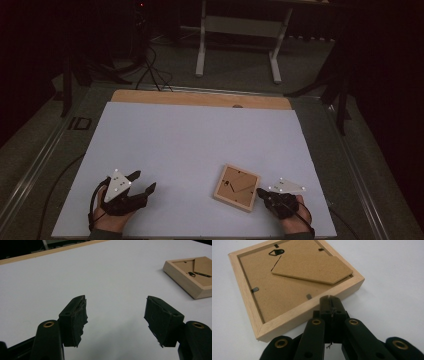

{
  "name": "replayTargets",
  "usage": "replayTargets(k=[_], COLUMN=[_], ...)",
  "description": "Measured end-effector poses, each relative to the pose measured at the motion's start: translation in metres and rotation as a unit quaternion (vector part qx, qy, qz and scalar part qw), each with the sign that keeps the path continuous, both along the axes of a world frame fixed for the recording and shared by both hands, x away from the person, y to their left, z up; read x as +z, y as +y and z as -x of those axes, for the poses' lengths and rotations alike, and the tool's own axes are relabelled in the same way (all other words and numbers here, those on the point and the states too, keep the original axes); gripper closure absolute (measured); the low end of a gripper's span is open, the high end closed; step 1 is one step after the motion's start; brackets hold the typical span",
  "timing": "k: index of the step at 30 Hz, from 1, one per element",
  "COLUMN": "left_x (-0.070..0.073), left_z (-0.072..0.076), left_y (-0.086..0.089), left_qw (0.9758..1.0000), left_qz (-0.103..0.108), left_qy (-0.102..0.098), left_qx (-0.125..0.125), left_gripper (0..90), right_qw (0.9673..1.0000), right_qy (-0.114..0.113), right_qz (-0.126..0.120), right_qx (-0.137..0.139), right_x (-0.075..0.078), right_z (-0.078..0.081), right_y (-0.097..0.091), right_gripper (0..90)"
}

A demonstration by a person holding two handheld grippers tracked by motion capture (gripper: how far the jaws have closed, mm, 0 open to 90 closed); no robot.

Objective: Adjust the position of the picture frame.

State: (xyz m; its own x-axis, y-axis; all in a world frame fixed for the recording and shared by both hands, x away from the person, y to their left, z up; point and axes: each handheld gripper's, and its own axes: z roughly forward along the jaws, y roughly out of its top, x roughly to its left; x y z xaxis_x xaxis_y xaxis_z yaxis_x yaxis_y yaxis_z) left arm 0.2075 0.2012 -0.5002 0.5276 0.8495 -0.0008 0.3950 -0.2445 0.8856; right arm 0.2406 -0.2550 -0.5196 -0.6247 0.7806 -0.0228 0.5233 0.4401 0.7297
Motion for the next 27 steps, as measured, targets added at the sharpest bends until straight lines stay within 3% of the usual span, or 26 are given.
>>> replayTargets(k=[27], left_x=[-0.002], left_z=[-0.004], left_y=[-0.004], left_qw=[0.9999], left_qz=[0.0], left_qy=[0.011], left_qx=[-0.005], left_gripper=[33.5], right_qw=[0.9978], right_qy=[-0.007], right_qz=[0.007], right_qx=[0.066], right_x=[-0.001], right_z=[-0.002], right_y=[0.042], right_gripper=[90.0])
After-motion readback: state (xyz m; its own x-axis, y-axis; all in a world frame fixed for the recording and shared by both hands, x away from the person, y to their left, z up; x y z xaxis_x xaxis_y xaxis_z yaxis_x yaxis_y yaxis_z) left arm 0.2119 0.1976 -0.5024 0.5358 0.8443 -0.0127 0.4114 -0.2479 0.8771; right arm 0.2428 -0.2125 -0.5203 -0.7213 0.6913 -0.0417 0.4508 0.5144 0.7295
